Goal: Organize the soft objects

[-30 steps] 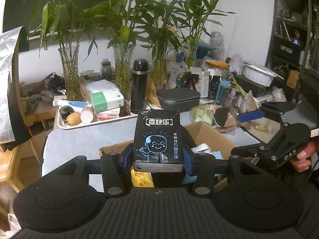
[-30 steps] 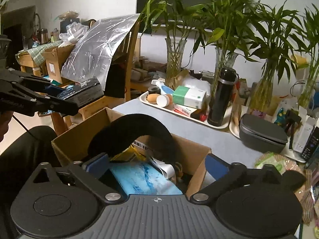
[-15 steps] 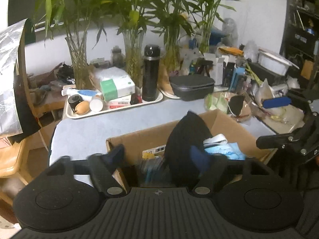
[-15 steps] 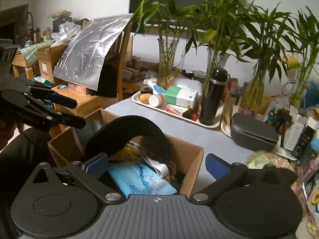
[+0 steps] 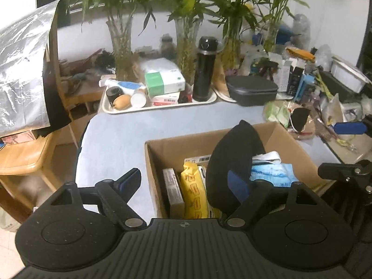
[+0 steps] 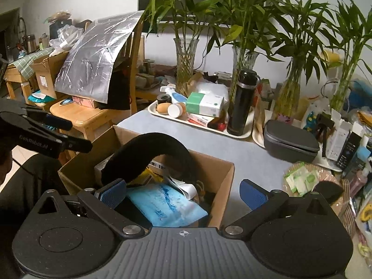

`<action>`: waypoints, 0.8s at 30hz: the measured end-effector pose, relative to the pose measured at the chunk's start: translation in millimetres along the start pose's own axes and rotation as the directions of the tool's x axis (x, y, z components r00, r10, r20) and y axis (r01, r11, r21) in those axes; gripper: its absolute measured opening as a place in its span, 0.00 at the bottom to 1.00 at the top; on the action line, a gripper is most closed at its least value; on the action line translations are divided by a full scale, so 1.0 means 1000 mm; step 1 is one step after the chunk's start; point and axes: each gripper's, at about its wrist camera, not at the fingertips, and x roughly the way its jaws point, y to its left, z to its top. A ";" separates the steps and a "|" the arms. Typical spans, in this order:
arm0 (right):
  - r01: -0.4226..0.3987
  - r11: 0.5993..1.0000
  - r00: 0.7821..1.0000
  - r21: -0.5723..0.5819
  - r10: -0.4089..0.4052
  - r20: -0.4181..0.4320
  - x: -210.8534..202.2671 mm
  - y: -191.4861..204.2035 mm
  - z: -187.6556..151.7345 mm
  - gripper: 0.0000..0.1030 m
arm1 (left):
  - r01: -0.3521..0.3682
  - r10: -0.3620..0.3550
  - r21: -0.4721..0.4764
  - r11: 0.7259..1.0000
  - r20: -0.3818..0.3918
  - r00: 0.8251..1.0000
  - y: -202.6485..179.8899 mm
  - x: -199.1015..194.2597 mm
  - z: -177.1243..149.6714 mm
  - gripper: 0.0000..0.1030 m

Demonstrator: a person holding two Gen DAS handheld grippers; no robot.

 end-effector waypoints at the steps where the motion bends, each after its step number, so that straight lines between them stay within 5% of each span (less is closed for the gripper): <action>1: 0.005 1.000 1.000 0.007 -0.005 -0.003 0.000 0.000 0.001 1.00 | -0.001 0.001 -0.005 1.000 -0.005 1.000 0.000 -0.001 0.000 0.81; 3: 0.020 0.999 1.000 0.030 -0.019 -0.012 0.000 0.000 0.002 1.00 | -0.010 0.010 -0.015 1.000 -0.021 1.000 -0.003 -0.003 0.000 0.88; 4: 0.029 0.999 0.999 0.045 -0.028 -0.020 0.000 0.000 0.003 1.00 | -0.014 0.013 -0.012 1.000 -0.033 0.999 -0.004 -0.004 0.001 1.00; 17: 0.163 0.980 0.979 0.112 -0.147 -0.139 -0.004 0.009 0.007 1.00 | -0.131 0.131 -0.043 0.990 -0.006 0.991 -0.018 -0.027 0.002 1.00; 24: 0.211 0.972 0.964 0.106 -0.189 -0.184 -0.004 0.016 0.006 1.00 | -0.118 0.116 -0.084 0.989 -0.032 0.993 -0.019 -0.033 0.002 1.00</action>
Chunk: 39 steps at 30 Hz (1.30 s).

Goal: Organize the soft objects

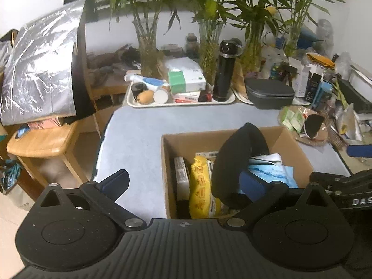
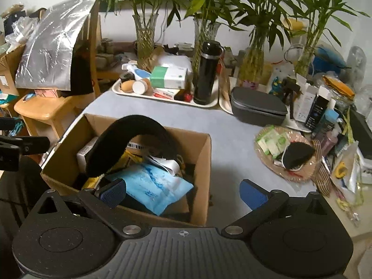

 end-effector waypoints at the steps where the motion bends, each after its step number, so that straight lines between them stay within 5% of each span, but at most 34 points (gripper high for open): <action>1: 0.006 1.000 1.000 0.004 -0.006 -0.008 0.000 0.000 0.000 1.00 | 0.015 -0.015 -0.006 1.000 -0.007 1.000 0.001 0.000 0.000 1.00; 13: 0.090 0.996 0.991 0.010 -0.088 -0.104 0.009 0.004 -0.008 1.00 | -0.034 0.034 0.003 0.999 -0.077 0.996 -0.002 0.003 -0.008 1.00; 39: 0.074 0.997 0.979 0.007 -0.072 -0.190 0.022 0.003 -0.028 1.00 | -0.009 0.012 0.014 1.000 -0.177 0.984 -0.010 0.020 -0.031 1.00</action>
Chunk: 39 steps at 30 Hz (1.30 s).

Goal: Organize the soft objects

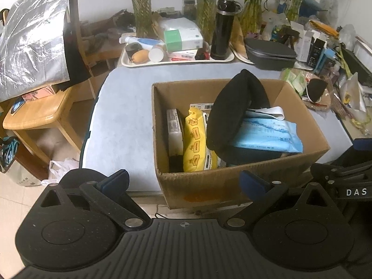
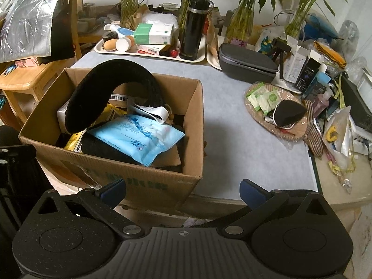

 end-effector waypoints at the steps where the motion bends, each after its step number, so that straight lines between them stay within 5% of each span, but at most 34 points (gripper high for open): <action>1: 0.001 1.000 1.000 0.000 -0.001 -0.001 0.000 0.000 0.000 1.00 | 0.001 -0.001 0.000 1.000 -0.001 1.000 0.000 0.000 0.000 1.00; 39: -0.005 1.000 1.000 -0.002 0.005 -0.009 0.001 0.002 -0.002 1.00 | -0.004 0.003 -0.014 1.000 -0.023 1.000 0.000 0.003 0.001 1.00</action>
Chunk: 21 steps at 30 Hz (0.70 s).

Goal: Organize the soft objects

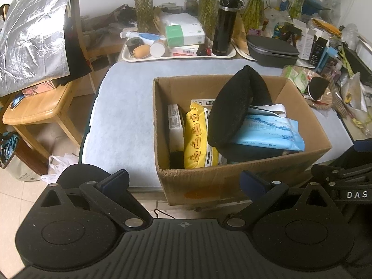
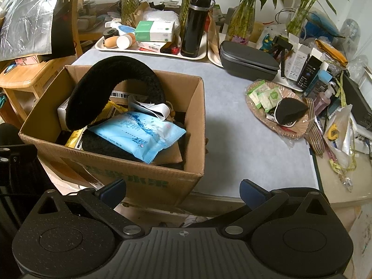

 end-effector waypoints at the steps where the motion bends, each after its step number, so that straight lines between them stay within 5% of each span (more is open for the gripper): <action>1: -0.001 1.000 1.000 0.000 0.001 0.000 0.000 0.000 0.000 1.00 | 0.000 0.000 0.000 1.000 -0.001 1.000 0.000 0.000 0.000 1.00; 21: -0.002 1.000 1.000 -0.003 0.002 -0.001 0.000 0.001 0.000 1.00 | 0.001 -0.001 -0.004 1.000 -0.001 1.000 0.001 0.000 0.000 1.00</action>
